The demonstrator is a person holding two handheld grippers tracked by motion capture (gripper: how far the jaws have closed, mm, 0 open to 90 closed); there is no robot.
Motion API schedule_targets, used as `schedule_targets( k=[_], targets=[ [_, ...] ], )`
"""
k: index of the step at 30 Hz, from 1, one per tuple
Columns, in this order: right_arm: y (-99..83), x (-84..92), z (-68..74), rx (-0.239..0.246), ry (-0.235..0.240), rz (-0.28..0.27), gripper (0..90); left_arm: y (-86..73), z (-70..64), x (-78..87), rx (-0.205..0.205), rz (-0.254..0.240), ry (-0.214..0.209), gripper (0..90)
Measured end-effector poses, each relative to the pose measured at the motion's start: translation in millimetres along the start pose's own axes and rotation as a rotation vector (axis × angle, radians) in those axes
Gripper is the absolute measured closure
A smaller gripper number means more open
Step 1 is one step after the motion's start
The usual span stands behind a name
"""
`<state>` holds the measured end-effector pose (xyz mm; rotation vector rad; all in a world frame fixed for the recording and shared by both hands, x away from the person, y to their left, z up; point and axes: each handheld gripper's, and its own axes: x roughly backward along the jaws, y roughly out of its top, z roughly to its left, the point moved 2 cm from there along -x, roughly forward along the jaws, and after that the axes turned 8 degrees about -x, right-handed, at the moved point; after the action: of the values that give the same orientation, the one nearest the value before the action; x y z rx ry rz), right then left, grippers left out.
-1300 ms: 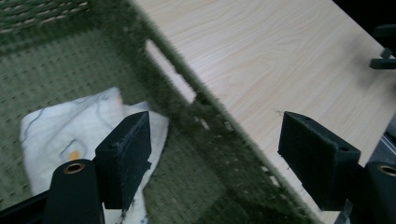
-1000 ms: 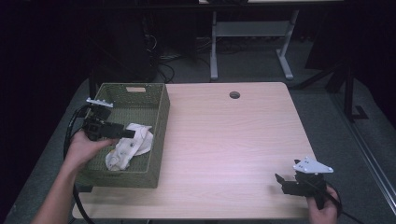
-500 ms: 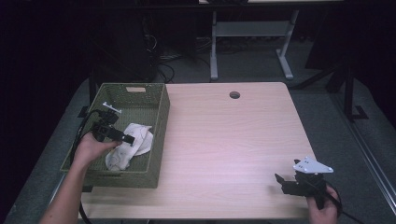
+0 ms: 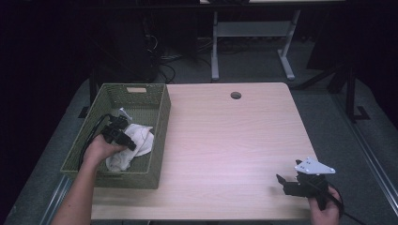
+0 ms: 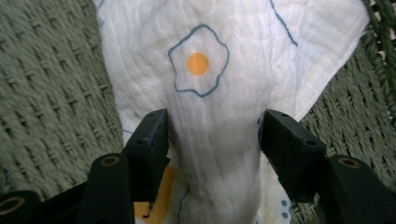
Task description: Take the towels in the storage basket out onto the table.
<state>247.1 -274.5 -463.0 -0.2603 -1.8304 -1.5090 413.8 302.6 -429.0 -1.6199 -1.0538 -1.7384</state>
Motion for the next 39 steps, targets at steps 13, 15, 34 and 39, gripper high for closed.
schedule_targets(
  k=[13, 15, 34, 39],
  targets=[
    [1.3, 1.2, 0.0, 0.003, -0.004, -0.010, 13.9, -4.1, -0.5, -8.2, 0.014, 0.040, -0.010, 73.1],
    [1.4, 0.8, 0.7, 0.002, -0.003, -0.006, 13.9, -5.1, 0.9, -5.5, 0.027, 0.034, -0.019, 73.9],
    [1.3, 1.2, -1.2, -0.006, -0.008, -0.011, 13.9, -21.4, 12.7, 43.1, 0.104, -0.191, -0.103, 74.4],
    [1.6, 0.4, -1.0, 0.001, -0.006, -0.012, 13.9, -26.7, 15.3, 52.0, 0.115, -0.230, -0.121, 74.4]
  ],
)
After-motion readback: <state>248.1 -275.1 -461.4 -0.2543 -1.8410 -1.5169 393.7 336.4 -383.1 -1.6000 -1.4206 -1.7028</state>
